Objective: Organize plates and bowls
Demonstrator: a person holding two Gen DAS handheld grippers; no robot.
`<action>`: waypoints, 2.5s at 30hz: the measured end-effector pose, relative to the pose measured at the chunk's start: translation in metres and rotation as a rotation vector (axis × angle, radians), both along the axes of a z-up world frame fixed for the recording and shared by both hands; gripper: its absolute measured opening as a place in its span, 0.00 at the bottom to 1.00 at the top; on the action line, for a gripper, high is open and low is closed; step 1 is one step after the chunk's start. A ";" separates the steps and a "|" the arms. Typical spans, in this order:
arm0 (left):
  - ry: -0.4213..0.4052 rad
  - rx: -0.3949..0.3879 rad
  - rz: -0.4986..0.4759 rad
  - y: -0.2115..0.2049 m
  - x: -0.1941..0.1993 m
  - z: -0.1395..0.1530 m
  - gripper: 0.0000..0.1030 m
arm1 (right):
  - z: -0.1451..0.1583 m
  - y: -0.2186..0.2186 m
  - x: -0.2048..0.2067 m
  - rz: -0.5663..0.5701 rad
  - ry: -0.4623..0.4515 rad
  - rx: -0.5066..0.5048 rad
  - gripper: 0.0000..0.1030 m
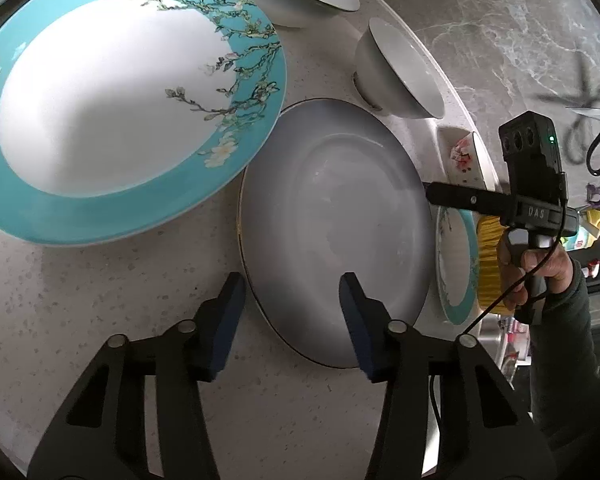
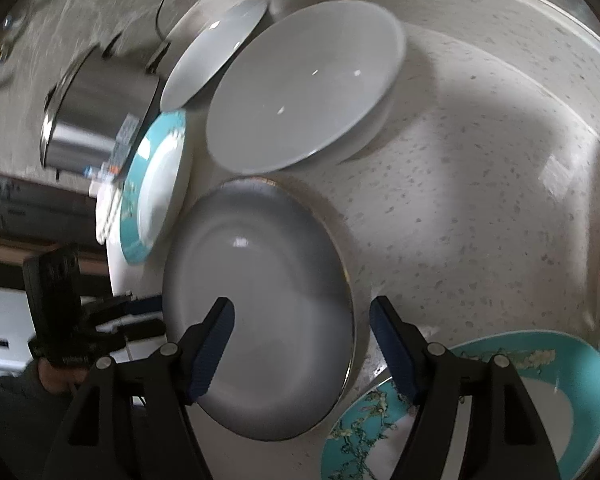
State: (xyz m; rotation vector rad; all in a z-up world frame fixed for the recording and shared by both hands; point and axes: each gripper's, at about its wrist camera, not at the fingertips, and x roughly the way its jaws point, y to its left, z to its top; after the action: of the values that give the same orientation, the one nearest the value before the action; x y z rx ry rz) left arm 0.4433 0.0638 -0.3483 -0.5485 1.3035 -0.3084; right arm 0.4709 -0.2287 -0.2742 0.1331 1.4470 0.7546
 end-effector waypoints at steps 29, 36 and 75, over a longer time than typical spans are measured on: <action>-0.046 -0.038 0.040 0.006 0.006 -0.006 0.39 | -0.001 0.017 0.010 0.082 0.031 -0.230 0.25; -0.031 0.003 0.028 0.019 0.009 -0.008 0.15 | 0.001 0.017 0.008 0.057 0.014 -0.227 0.25; -0.004 0.022 -0.060 0.031 -0.048 0.025 0.13 | 0.021 0.021 -0.064 -0.018 0.002 -0.244 0.25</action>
State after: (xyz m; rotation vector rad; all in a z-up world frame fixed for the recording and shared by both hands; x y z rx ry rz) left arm 0.3953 0.0952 -0.3228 -0.4902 1.3197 -0.3440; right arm 0.4073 -0.2074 -0.2528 -0.0404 1.5257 0.5581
